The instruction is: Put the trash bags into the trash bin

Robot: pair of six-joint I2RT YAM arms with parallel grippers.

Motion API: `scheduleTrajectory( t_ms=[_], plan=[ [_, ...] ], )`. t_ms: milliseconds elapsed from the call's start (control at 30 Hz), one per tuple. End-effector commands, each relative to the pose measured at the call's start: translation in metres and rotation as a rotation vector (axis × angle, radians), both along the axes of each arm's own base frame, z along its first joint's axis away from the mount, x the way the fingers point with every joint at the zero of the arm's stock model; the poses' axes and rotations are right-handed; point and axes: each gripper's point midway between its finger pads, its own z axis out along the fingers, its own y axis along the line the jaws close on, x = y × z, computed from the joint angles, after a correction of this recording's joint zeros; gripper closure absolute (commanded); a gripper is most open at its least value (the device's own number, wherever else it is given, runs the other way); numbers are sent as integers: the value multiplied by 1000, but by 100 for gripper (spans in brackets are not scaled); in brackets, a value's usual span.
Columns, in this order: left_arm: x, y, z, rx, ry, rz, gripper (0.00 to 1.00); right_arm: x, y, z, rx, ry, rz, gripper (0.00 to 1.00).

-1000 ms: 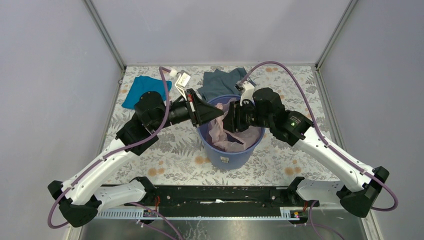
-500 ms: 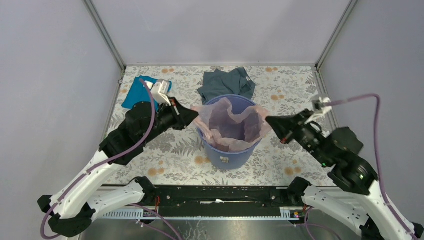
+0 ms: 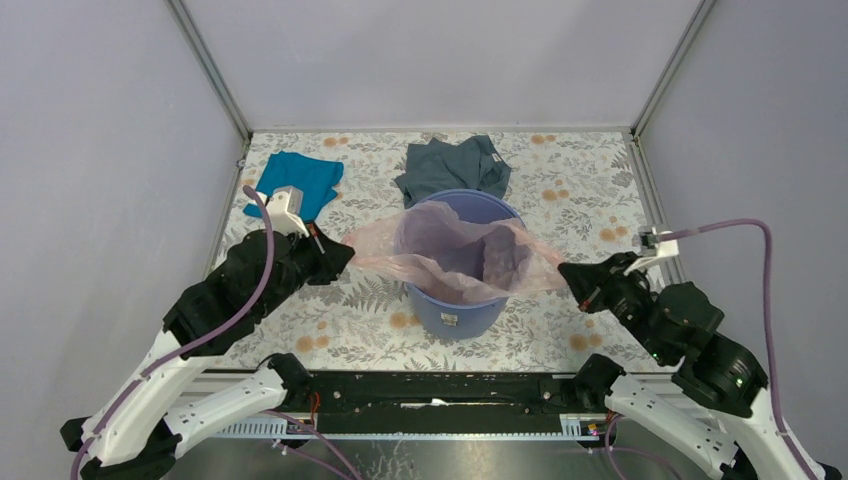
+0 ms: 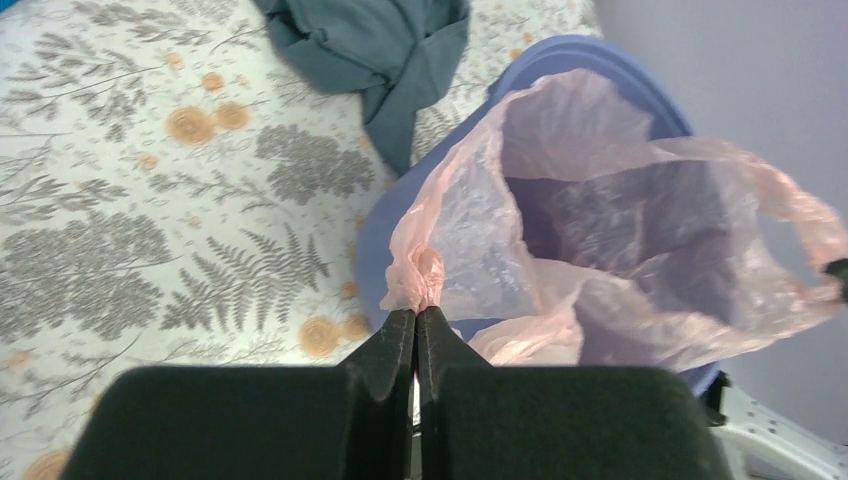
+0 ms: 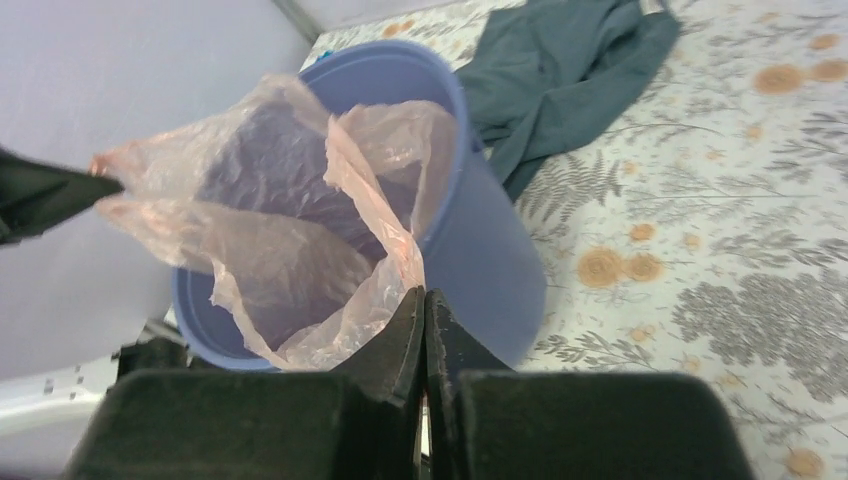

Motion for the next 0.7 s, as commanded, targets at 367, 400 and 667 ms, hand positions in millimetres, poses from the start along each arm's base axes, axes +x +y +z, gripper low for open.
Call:
scheduleTrajectory(
  t_ms=[367, 400, 667],
  plan=[
    [-24, 7, -45, -9, 83, -43, 100, 0, -49, -39, 90, 108, -272, 85],
    [-26, 4, -45, -24, 92, -49, 100, 0, -46, -40, 85, 114, -262, 82],
    [-30, -9, -13, -170, 145, -45, 34, -4, -26, -17, 93, 175, -185, 23]
  ],
)
